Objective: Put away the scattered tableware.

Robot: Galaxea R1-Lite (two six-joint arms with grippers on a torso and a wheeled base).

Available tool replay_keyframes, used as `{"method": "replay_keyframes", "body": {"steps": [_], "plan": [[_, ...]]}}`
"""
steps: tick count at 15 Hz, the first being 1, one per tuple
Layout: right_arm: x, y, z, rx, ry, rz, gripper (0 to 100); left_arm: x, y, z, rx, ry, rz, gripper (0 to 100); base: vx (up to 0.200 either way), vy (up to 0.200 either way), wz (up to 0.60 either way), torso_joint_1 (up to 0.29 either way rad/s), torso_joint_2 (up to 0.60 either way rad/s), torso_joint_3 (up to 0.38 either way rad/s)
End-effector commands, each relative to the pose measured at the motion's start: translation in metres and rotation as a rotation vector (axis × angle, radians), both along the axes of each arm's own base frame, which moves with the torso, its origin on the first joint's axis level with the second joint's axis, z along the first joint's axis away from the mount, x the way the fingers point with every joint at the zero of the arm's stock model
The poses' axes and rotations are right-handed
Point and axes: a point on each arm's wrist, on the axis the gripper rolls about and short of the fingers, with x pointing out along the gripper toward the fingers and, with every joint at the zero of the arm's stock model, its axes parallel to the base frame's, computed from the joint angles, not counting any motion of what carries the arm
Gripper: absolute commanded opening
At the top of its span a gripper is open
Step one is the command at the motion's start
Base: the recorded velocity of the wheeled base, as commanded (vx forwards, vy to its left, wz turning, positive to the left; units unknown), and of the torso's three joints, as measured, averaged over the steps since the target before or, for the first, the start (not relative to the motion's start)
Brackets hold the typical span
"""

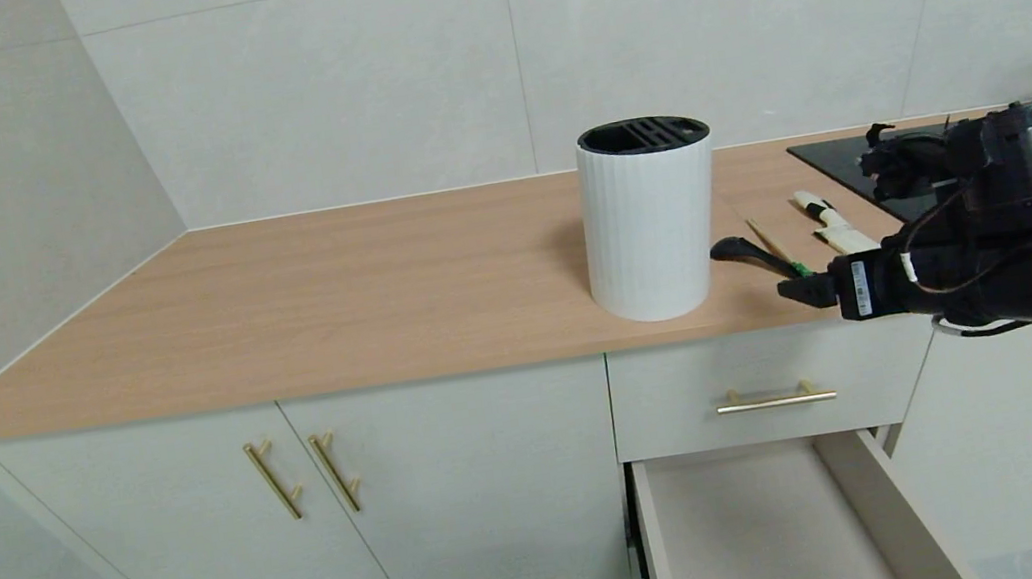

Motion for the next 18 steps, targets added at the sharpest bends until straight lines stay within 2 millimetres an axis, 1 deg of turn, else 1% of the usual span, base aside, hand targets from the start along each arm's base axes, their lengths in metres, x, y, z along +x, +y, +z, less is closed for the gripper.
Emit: {"method": "replay_keyframes", "body": {"steps": [1,5,7,9,11,14,18], "plan": [[0.022,0.007,-0.008,-0.004,0.015,-0.01,100,0.0,0.0,0.0,0.0,0.0,-0.001,100,0.0,0.0,0.0,0.0,0.0,0.0],[0.035,0.004,-0.019,-0.019,0.031,-0.048,100,0.0,0.0,0.0,0.0,0.0,-0.001,100,0.0,0.0,0.0,0.0,0.0,0.0],[0.052,-0.001,-0.029,-0.031,0.047,-0.091,100,0.0,0.0,0.0,0.0,0.0,-0.001,100,0.0,0.0,0.0,0.0,0.0,0.0],[0.062,-0.007,-0.034,-0.039,0.054,-0.13,100,0.0,0.0,0.0,0.0,0.0,-0.001,100,0.0,0.0,0.0,0.0,0.0,0.0],[0.069,-0.008,-0.039,-0.041,0.058,-0.142,100,0.0,0.0,0.0,0.0,0.0,-0.001,100,0.0,0.0,0.0,0.0,0.0,0.0],[0.076,-0.007,-0.047,-0.058,0.051,-0.178,100,0.0,0.0,0.0,0.0,0.0,-0.001,100,0.0,0.0,0.0,0.0,0.0,0.0],[0.078,-0.007,-0.048,-0.056,0.044,-0.178,100,0.0,0.0,0.0,0.0,0.0,-0.001,100,0.0,0.0,0.0,0.0,0.0,0.0]]}}
